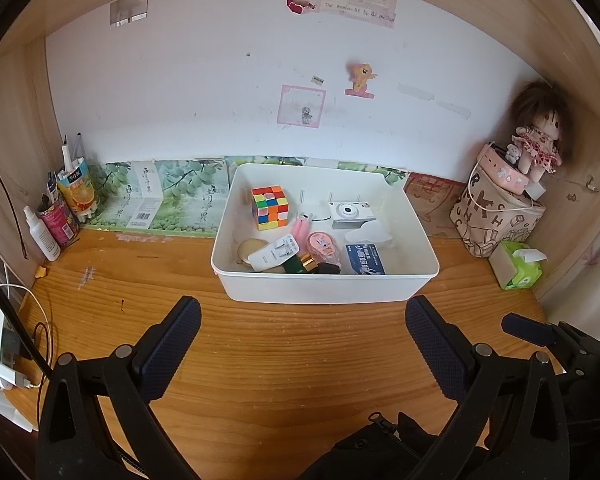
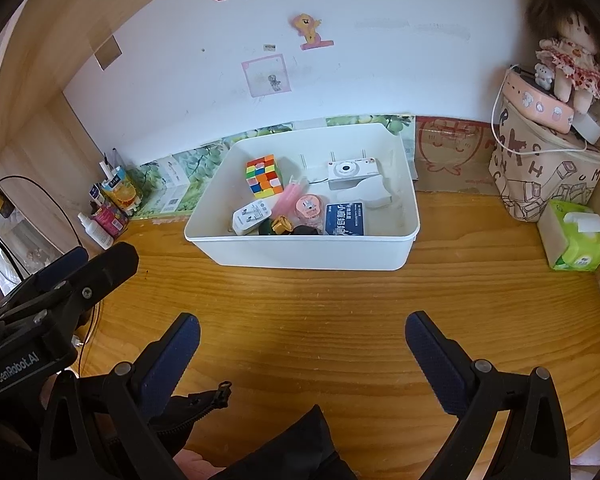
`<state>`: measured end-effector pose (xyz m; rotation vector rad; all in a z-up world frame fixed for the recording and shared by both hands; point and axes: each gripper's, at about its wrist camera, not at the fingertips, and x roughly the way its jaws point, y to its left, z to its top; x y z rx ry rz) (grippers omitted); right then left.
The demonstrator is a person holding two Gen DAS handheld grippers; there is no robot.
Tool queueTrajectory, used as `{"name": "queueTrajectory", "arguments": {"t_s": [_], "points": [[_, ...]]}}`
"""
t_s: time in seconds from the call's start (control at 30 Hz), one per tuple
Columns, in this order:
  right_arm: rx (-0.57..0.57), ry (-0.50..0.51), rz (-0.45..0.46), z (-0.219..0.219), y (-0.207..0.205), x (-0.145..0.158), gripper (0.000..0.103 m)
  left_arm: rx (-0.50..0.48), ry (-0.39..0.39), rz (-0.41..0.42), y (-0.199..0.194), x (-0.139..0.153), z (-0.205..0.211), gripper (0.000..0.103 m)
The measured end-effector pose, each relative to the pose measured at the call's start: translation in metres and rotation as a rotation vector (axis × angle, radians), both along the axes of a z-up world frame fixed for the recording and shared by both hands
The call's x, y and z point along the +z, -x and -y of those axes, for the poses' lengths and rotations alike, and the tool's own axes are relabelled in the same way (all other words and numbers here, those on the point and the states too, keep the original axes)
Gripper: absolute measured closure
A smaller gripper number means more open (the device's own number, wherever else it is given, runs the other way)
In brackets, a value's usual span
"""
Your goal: Organize rigid objects
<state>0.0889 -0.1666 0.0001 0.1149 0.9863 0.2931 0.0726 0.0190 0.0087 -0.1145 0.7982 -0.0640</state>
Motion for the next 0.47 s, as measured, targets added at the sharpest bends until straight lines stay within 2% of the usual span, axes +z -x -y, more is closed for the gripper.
{"name": "queueTrajectory", "arguments": {"t_s": [0.47], "points": [[0.006, 0.001, -0.011, -0.0006, -0.0014, -0.0018, 0.0, -0.002, -0.004, -0.006, -0.0006, -0.0023, -0.0008, 0.001]]}}
